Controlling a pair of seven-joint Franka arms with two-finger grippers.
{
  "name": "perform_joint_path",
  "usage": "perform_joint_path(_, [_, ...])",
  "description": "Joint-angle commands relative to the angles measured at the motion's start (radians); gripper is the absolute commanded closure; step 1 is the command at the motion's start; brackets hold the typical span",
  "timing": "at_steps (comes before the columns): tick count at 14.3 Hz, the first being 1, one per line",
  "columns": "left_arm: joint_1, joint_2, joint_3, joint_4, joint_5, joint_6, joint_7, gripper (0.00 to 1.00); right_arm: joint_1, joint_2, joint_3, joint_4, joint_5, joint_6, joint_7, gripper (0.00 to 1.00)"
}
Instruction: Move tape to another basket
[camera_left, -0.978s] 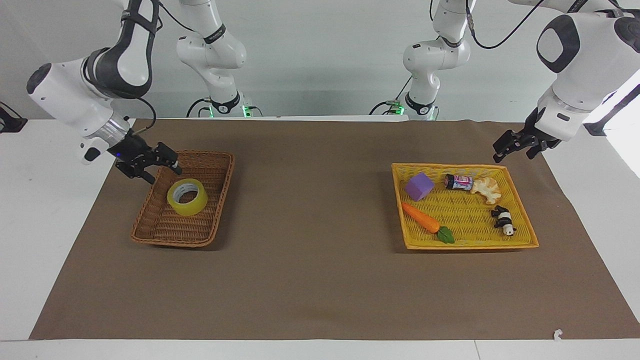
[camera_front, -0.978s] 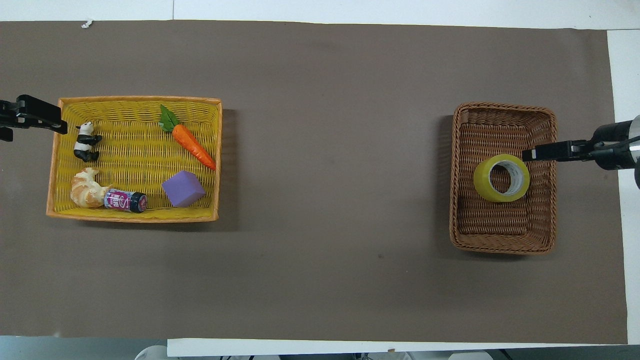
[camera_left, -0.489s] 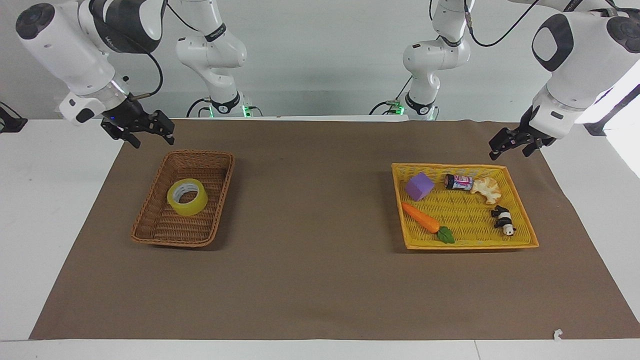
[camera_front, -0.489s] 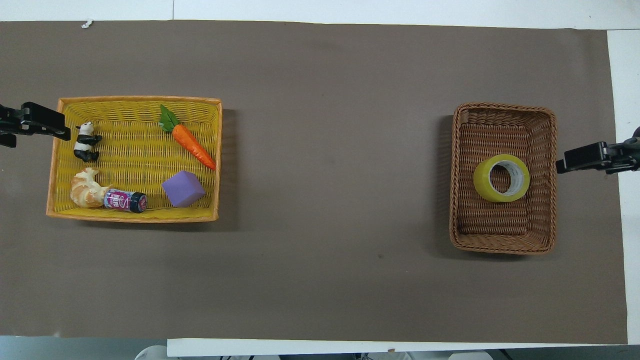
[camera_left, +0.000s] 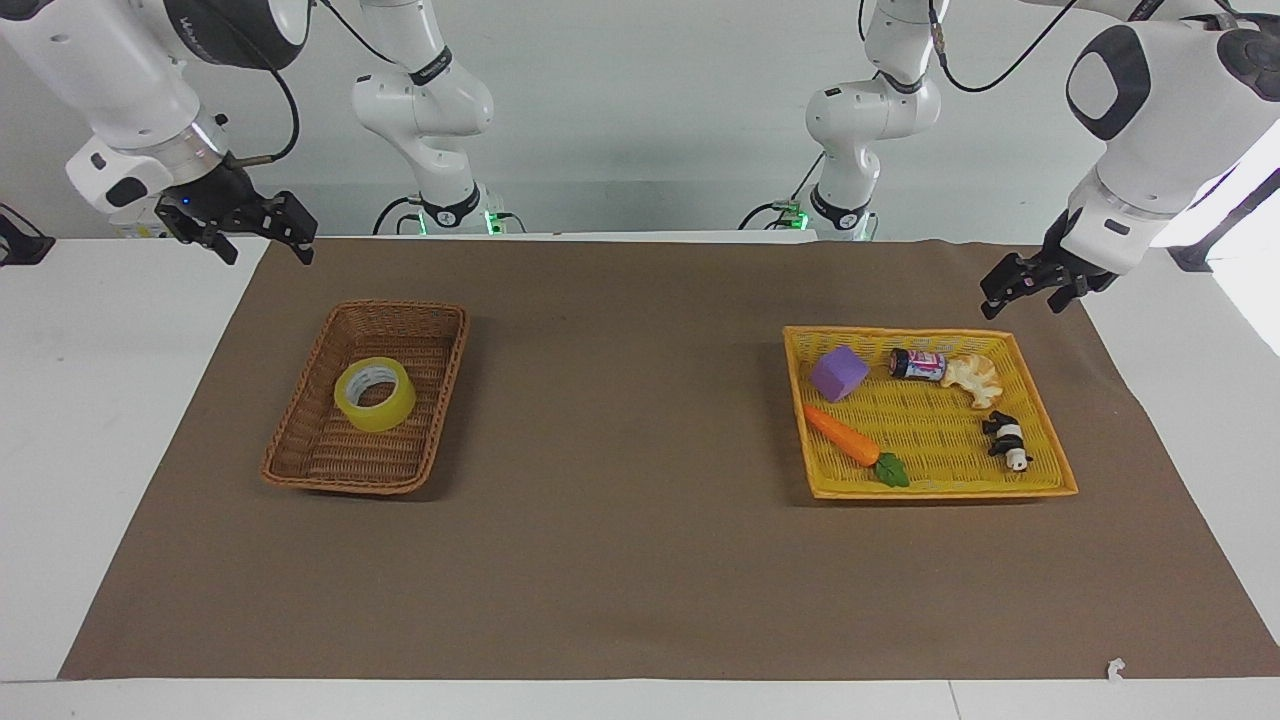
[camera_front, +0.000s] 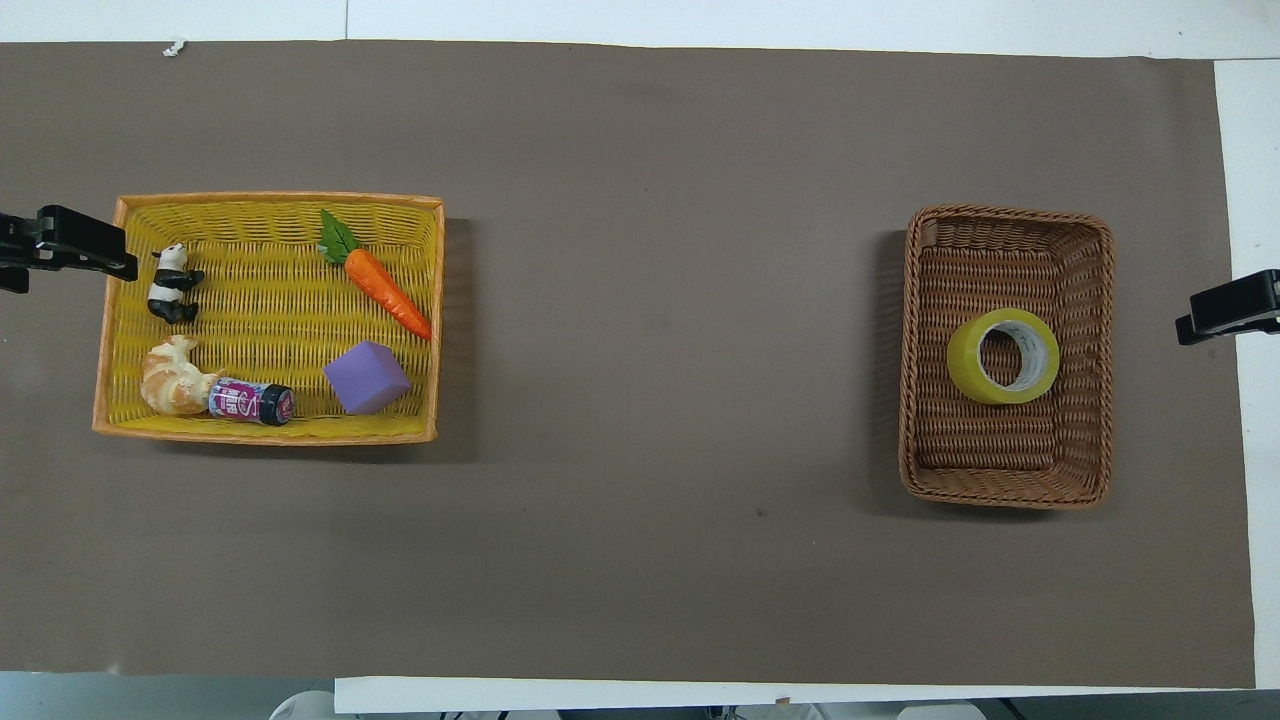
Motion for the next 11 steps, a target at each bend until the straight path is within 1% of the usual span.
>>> perform_joint_path(1, [-0.014,-0.014,0.012,-0.025,-0.006,0.016,0.016,0.00,-0.013,0.065,0.021,0.116,-0.021,-0.068,0.016,0.00])
perform_joint_path(5, [0.000,-0.015,0.012,-0.027,-0.006,0.014,0.014,0.00,-0.045,0.056,0.051,0.124,-0.019,-0.074,0.016,0.00])
perform_joint_path(11, [-0.001,-0.015,0.012,-0.027,-0.006,0.014,0.014,0.00,-0.048,0.045,0.054,0.123,-0.018,-0.073,0.016,0.00])
